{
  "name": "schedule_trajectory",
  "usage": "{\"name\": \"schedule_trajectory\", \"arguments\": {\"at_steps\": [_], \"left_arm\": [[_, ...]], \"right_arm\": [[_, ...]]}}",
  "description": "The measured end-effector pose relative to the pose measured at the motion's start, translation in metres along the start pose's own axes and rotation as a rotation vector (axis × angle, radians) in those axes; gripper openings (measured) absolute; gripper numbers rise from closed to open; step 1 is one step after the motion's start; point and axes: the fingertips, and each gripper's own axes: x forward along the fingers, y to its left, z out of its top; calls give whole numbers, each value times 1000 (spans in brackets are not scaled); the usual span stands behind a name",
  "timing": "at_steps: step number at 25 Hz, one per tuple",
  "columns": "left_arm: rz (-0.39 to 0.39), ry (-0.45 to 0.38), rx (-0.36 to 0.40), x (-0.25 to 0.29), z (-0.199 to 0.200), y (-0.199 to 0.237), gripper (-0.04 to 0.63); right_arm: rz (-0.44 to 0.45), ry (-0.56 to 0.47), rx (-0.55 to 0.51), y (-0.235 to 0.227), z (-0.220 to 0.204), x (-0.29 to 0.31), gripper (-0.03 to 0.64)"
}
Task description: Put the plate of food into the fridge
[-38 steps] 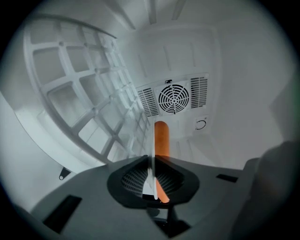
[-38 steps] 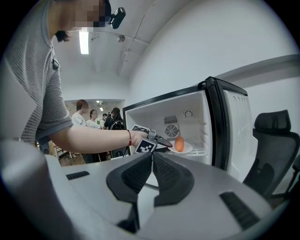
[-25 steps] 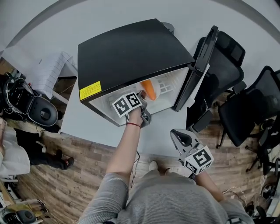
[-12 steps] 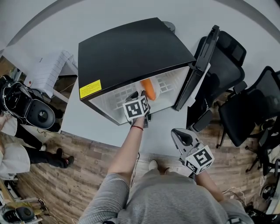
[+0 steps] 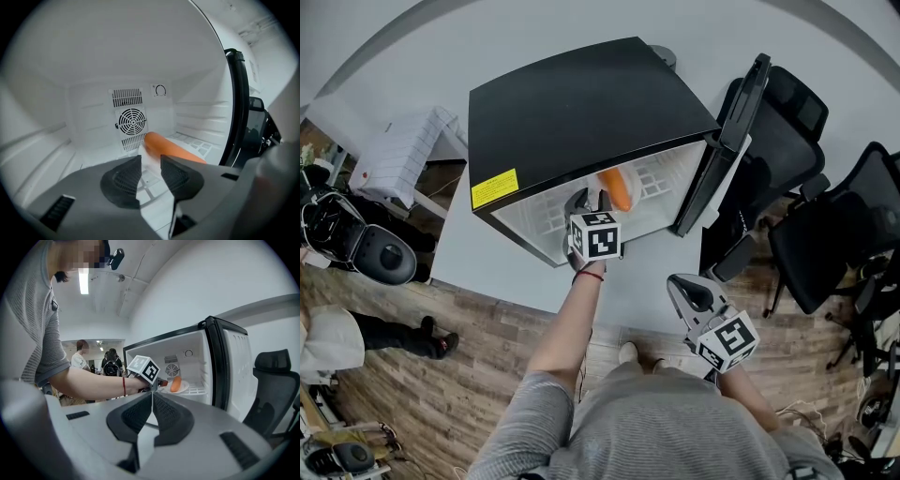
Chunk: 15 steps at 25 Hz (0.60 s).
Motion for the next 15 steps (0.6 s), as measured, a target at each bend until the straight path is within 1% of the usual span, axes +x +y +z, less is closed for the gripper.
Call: {"name": "schedule_trajectory", "arguments": {"at_steps": [5,11,12,15], "left_arm": [[-22,-27,-28,-5,-2,-1,130],[-40,-64,-22,-16,5,-5,124],[-40,-68,-20,-17,6,-6,118],[-33,-75,-5,-23,6,-7,38]], "right_arm": [[4,-1,-4,3,1,-1,15],[9,-5,-11,8,2,-5,15],[10,-6,-11,9,3,-6,15],[13,-12,-15,11,3,-9,15]]}}
